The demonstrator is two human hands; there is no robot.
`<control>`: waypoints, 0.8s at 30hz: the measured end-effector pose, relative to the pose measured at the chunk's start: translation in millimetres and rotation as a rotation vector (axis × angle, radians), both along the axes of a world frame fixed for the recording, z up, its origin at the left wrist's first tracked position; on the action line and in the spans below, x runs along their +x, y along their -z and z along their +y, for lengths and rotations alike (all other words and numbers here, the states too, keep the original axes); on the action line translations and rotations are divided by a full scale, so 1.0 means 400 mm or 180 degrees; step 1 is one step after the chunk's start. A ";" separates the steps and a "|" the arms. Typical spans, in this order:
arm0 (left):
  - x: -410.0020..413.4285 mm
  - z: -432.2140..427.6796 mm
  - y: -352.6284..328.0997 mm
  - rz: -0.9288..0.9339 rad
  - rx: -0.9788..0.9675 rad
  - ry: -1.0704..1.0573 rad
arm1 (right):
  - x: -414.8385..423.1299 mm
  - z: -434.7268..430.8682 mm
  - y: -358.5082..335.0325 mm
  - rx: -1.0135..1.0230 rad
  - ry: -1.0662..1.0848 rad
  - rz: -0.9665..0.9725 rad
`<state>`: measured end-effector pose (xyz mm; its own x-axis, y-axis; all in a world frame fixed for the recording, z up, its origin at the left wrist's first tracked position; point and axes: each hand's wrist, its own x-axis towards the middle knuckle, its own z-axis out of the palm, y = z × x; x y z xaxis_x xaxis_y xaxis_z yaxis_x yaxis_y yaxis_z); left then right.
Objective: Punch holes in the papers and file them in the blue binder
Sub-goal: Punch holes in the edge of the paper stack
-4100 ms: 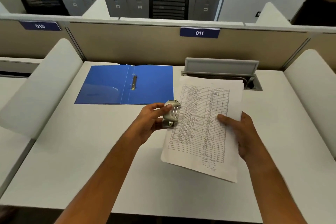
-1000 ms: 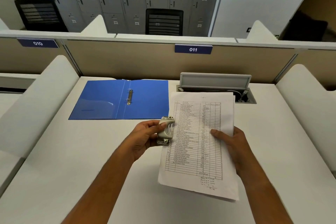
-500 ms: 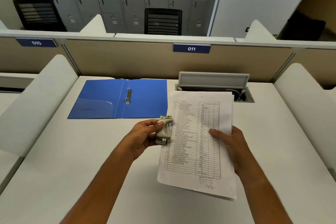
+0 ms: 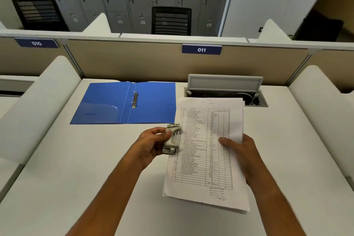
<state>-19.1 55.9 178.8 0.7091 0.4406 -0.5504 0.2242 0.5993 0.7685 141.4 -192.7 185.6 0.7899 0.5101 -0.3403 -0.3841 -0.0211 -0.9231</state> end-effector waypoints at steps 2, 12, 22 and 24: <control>0.000 0.002 -0.001 0.0005 -0.0012 0.0016 | 0.000 -0.001 0.003 0.0000 -0.0002 0.0012; 0.002 0.015 0.004 -0.0072 -0.0019 0.0007 | -0.005 0.006 -0.003 0.0035 -0.0053 -0.0013; -0.007 0.018 -0.012 -0.0251 -0.0017 0.0262 | -0.011 0.012 -0.008 0.0056 -0.0017 0.0008; -0.007 0.020 -0.019 -0.0234 0.0025 0.0339 | -0.010 0.013 -0.009 0.0049 -0.0006 0.0011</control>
